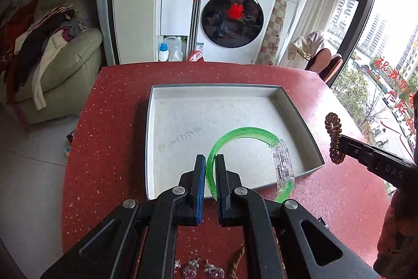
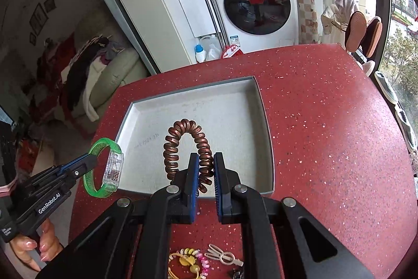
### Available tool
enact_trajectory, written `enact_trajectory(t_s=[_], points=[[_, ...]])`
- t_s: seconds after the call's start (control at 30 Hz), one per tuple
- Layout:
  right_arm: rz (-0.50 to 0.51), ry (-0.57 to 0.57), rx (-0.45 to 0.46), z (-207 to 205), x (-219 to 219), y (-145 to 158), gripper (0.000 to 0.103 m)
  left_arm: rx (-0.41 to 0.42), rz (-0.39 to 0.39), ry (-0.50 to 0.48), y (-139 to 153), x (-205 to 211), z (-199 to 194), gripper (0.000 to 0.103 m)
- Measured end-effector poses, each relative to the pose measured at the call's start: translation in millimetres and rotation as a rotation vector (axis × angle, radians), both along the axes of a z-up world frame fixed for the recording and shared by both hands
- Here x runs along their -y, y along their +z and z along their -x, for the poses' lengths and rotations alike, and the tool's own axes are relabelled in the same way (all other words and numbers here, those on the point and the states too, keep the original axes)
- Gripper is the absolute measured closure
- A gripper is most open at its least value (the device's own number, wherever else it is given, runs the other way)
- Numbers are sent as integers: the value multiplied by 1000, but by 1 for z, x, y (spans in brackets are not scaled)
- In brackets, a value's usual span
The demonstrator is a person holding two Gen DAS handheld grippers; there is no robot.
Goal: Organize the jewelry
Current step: 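Carry the bangle and coil into the grey tray while both tools open to release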
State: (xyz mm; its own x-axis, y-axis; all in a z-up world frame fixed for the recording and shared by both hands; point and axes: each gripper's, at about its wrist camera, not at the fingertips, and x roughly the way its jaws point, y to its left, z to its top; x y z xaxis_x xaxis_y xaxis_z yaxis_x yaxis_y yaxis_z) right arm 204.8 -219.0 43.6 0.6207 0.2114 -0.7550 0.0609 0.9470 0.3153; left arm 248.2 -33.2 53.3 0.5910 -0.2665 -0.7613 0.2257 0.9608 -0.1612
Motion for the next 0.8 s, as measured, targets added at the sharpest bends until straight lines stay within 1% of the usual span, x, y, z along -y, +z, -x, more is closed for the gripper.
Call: enact_trajectory(t_s=[0.13, 0.3, 0.37, 0.57, 0.67, 0.73, 0.8], points=[[11, -5, -38, -31, 0, -19, 91, -13, -17, 15, -13, 9, -39, 77], [47, -9, -81, -51, -3, -50, 91, -35, -76, 18, -44, 25, -64, 77], [60, -9, -93, -54, -4, -60, 91, -42, -113, 17, -57, 31, -70, 77], [112, 1, -128, -60, -10, -83, 91, -73, -176, 21, -88, 38, -76, 77], [131, 4, -145, -61, -14, -90, 90, -68, -211, 26, -94, 40, -76, 77], [141, 4, -136, -60, -16, -89, 89, -69, -229, 30, -97, 41, -77, 77], [146, 10, -135, -60, -17, -88, 85, -59, -244, 32, -98, 42, -75, 76]])
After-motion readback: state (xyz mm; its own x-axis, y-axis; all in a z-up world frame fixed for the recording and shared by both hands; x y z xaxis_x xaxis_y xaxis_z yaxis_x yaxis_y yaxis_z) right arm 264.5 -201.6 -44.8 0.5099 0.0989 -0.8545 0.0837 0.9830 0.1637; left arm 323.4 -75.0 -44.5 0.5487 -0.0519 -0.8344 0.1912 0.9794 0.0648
